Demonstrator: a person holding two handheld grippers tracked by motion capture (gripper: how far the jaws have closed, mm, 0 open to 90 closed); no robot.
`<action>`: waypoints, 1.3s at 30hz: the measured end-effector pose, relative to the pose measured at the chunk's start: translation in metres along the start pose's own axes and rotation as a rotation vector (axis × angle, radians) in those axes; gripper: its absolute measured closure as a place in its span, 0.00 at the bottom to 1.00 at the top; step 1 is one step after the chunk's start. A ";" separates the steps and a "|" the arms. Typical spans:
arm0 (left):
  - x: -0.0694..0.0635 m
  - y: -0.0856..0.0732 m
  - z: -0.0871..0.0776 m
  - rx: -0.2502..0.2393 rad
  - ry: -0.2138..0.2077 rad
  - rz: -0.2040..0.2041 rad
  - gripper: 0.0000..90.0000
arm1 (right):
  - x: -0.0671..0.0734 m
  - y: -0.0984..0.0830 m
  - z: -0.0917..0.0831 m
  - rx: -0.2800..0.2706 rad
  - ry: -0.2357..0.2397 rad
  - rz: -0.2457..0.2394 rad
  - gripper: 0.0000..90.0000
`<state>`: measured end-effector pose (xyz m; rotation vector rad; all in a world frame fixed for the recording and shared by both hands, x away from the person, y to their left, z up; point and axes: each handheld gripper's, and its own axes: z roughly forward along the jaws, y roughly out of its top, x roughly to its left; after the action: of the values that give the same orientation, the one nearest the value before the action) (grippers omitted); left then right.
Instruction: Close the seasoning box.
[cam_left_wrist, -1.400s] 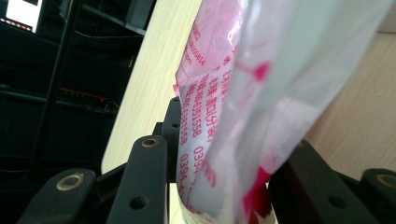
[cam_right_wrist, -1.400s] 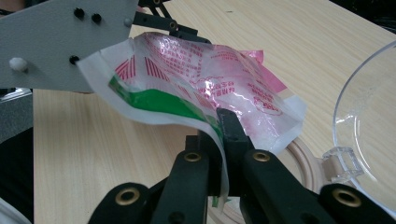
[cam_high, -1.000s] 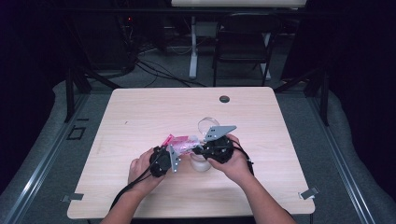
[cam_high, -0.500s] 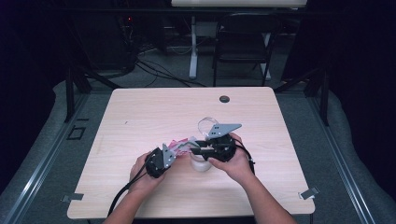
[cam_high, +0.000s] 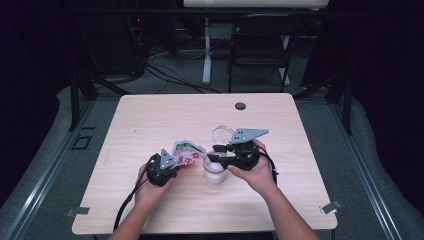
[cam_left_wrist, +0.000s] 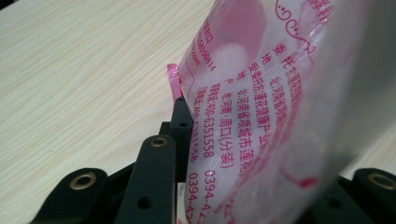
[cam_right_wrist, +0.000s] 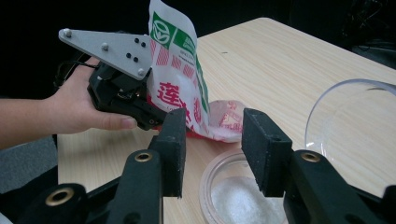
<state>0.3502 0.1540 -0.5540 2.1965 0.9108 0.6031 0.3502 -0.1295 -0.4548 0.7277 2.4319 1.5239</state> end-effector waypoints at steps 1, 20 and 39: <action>0.001 0.000 0.000 -0.005 -0.006 -0.012 0.81 | -0.001 0.000 -0.001 -0.003 -0.003 0.006 0.67; 0.054 -0.013 -0.050 0.002 0.090 -0.101 0.82 | -0.009 0.000 -0.009 -0.016 -0.023 0.032 0.68; 0.089 -0.060 -0.047 -0.018 0.138 -0.337 0.79 | -0.014 -0.004 -0.009 -0.006 -0.030 0.049 0.70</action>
<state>0.3525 0.2711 -0.5525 1.9425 1.3081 0.6003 0.3578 -0.1451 -0.4562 0.8091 2.4042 1.5256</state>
